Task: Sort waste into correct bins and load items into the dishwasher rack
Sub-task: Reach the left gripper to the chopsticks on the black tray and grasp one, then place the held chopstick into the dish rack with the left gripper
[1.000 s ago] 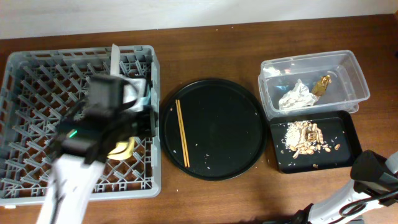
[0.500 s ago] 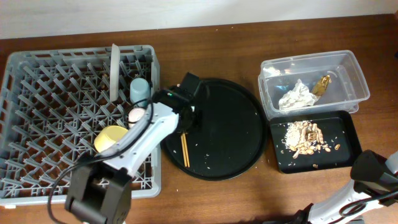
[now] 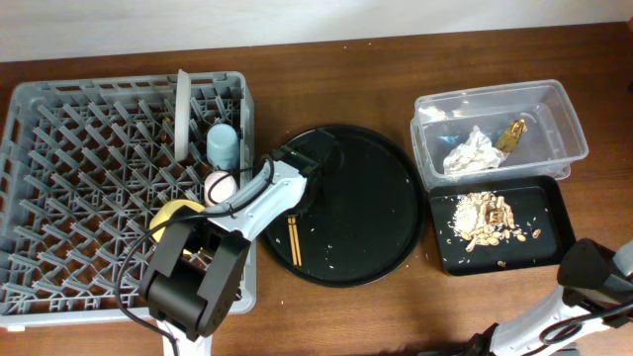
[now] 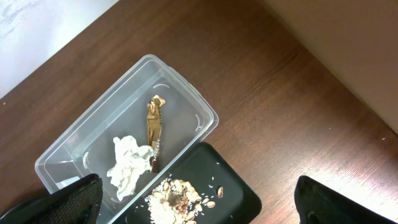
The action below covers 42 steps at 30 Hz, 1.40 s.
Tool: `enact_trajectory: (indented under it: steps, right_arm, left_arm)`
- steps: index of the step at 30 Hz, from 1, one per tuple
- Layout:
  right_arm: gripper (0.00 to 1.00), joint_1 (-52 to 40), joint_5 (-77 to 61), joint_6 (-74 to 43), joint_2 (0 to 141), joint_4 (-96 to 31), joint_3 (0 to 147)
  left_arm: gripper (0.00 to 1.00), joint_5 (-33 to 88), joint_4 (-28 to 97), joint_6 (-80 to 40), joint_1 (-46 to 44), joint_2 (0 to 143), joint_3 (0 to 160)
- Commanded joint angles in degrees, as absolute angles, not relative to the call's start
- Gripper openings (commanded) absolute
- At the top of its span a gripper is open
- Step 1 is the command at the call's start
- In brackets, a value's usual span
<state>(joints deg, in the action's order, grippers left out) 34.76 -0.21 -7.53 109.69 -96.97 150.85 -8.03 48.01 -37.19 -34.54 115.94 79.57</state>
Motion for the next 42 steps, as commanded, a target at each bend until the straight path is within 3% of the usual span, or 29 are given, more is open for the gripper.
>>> enact_trajectory:
  steps: [1,14,20,21,23,26,28,31,34,38,42]
  right_arm:
    - [0.99,34.9,0.3,-7.5,109.8,-97.3,151.0]
    - [0.99,34.9,0.3,-7.5,109.8,-97.3,151.0]
    - [0.99,34.9,0.3,-7.5,109.8,-97.3,151.0]
    - [0.99,34.9,0.3,-7.5,109.8,-97.3,151.0]
    - [0.99,34.9,0.3,-7.5,109.8,-97.3,151.0]
    - [0.99,34.9,0.3,-7.5,109.8,-97.3,151.0]
    - [0.99,34.9,0.3,-7.5,109.8,-97.3,151.0]
    - [0.99,34.9,0.3,-7.5,109.8,-97.3,151.0]
    - [0.99,34.9,0.3,-7.5,109.8,-97.3,151.0]
    - [0.99,34.9,0.3,-7.5,109.8,-97.3,151.0]
    - [0.99,34.9,0.3,-7.5,109.8,-97.3,151.0]
  left_arm:
    - [0.16,-12.5,47.5,-38.4,-34.8,117.3,79.3]
    - [0.17,-13.4,46.9,-38.4,-34.7,113.5,79.4]
    - [0.17,-13.3,38.1,-38.4,-34.7,113.5,70.4]
    - [0.16,-13.3,38.1,-38.4,-34.7,113.5,70.4]
    - [0.01,-12.9,38.0,-38.4,-34.8,113.4,70.7]
    - [0.01,-12.9,41.2,-38.2,-34.8,107.0,76.9]
    - [0.01,-12.9,44.0,-31.4,-34.3,101.2,81.4]
    - [0.00,-16.7,52.2,-12.3,-25.7,90.1,84.2]
    - [0.00,-23.0,55.1,1.8,-14.2,89.8,84.2]
    - [0.00,-18.2,55.0,1.8,-3.3,89.9,84.1]
    - [0.00,-17.7,55.0,4.0,-1.0,93.5,83.3]
